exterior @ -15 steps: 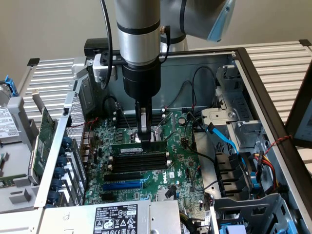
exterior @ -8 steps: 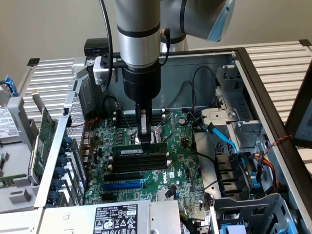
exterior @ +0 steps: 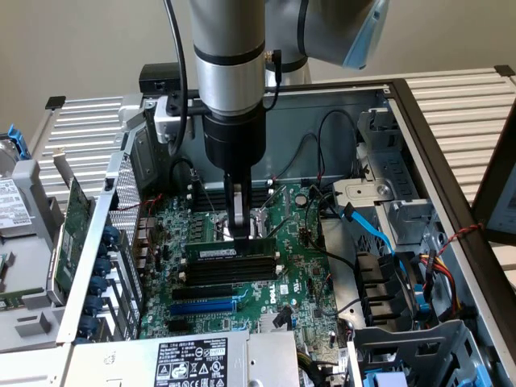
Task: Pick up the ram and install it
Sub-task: 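Insert the ram into the slot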
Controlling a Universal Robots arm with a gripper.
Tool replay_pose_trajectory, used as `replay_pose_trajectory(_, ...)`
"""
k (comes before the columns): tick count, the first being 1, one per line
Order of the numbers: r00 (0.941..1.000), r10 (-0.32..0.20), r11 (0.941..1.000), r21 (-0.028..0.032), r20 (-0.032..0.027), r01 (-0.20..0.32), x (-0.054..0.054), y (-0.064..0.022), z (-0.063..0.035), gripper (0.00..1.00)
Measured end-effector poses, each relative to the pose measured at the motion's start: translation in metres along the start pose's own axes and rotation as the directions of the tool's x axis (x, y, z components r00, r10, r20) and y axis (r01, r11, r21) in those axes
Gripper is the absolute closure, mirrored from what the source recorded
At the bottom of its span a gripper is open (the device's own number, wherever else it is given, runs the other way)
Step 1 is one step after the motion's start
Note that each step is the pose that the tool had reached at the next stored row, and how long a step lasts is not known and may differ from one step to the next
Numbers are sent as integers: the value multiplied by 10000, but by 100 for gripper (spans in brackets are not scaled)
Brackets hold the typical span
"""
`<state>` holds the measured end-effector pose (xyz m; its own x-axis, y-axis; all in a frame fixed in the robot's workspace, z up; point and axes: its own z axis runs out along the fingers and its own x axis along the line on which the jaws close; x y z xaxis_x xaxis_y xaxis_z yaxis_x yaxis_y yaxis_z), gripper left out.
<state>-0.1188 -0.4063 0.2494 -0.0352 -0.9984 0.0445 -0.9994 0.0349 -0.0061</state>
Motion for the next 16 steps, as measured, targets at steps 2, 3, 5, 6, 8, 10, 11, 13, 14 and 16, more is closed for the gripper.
replay_pose_trajectory(2, 10000, -3, 10000, 5, 1, 3, -1, 0, 17, 87)
replay_pose_trajectory(3, 10000, -3, 10000, 7, 0, 3, -1, 2, 24, 87)
replay_pose_trajectory(5, 10000, -2, 10000, 17, 0, 2, 0, 10, 36, 87)
replay_pose_trajectory(6, 10000, -1, 10000, 25, 1, 1, 0, 16, 39, 87)
replay_pose_trajectory(8, 10000, 1, 10000, 49, 1, -1, 0, 24, 43, 87)
replay_pose_trajectory(10, 10000, 2, 10000, 87, 3, -2, 0, 27, 46, 87)
replay_pose_trajectory(11, 10000, 2, 9999, 101, 5, -2, 0, 28, 48, 87)
replay_pose_trajectory(13, 10000, 4, 9999, 125, 5, -4, 1, 31, 52, 87)
replay_pose_trajectory(14, 10000, 3, 9999, 128, 6, -3, 4, 32, 54, 87)
replay_pose_trajectory(16, 10000, 4, 9999, 127, 4, -4, 10, 34, 56, 87)
